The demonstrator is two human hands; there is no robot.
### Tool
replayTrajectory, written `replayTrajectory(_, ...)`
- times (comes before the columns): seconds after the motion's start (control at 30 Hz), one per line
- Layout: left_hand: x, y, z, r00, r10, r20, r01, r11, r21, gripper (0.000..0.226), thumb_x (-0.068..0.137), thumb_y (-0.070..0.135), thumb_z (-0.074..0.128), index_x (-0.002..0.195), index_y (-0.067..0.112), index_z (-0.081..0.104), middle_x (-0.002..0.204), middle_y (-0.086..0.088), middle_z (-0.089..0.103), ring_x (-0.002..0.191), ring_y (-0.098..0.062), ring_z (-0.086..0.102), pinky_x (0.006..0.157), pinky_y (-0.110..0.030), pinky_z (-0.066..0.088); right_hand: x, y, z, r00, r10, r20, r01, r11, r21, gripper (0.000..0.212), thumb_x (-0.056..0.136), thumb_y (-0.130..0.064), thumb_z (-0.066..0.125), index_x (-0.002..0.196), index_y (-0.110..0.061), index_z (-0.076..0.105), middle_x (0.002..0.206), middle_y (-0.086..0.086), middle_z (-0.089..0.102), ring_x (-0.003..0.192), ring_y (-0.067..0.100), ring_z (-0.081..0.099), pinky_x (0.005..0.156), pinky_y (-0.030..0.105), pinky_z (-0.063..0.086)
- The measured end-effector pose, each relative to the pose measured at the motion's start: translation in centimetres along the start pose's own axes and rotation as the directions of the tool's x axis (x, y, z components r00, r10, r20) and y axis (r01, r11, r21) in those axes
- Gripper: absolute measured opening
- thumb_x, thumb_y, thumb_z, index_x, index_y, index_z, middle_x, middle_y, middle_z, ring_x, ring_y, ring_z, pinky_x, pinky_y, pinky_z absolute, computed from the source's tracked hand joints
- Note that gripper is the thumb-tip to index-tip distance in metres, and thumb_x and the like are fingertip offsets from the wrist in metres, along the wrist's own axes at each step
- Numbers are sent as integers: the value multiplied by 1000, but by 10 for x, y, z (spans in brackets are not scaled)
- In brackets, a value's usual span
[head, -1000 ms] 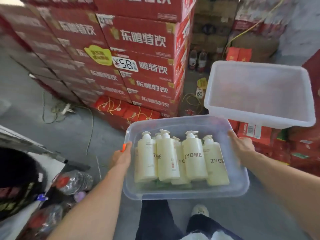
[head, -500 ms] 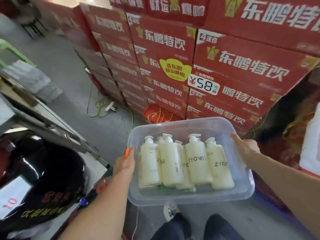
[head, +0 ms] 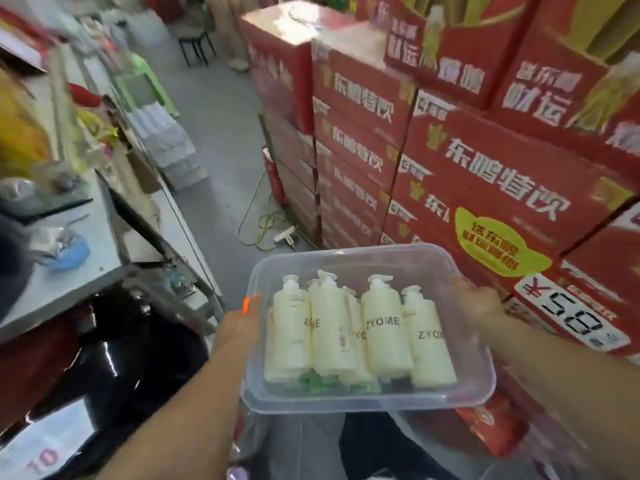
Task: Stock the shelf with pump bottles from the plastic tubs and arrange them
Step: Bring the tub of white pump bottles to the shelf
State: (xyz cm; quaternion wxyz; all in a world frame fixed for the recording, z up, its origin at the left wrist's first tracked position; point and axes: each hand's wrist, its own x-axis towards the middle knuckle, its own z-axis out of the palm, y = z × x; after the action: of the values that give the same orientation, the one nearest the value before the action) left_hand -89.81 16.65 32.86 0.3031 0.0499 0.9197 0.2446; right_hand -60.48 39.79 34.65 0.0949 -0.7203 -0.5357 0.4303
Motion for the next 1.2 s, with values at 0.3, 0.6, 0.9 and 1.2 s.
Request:
replayTrajectory(0.3, 133, 79, -55, 983, -155, -101, 143, 983, -111, 91, 83, 75, 29, 127, 0, 58, 126, -25, 58, 109, -39, 58, 88, -40, 45, 90, -185, 87, 993, -71, 94, 72, 997, -8, 71, 89, -54, 55, 122, 8, 58, 125, 25, 61, 113, 42, 58, 93, 46, 48)
replayTrajectory(0.6, 277, 139, -117, 955, -237, -178, 203, 961, -189, 76, 95, 58, 40, 136, -6, 48, 139, -28, 49, 123, -41, 51, 101, -42, 42, 147, -351, 197, 975, -160, 154, 170, 984, -54, 74, 90, -53, 55, 132, 8, 49, 134, 27, 54, 122, 42, 53, 101, 44, 45)
replayTrajectory(0.9, 444, 195, -209, 937, -315, -153, 256, 914, -316, 83, 83, 72, 42, 136, 8, 51, 134, -22, 55, 115, -37, 57, 100, -45, 46, 187, -518, 329, 978, -95, 188, 108, 992, -64, 82, 80, -64, 55, 127, 2, 57, 128, 25, 58, 119, 41, 56, 101, 46, 45)
replayTrajectory(1.2, 577, 247, -291, 909, -367, -197, 290, 897, -333, 79, 87, 69, 41, 130, 3, 51, 121, -20, 58, 101, -36, 57, 94, -47, 50, 230, -669, 444, 969, -96, 226, 109, 993, -44, 81, 82, -58, 62, 132, 4, 50, 136, 21, 54, 122, 42, 52, 104, 47, 43)
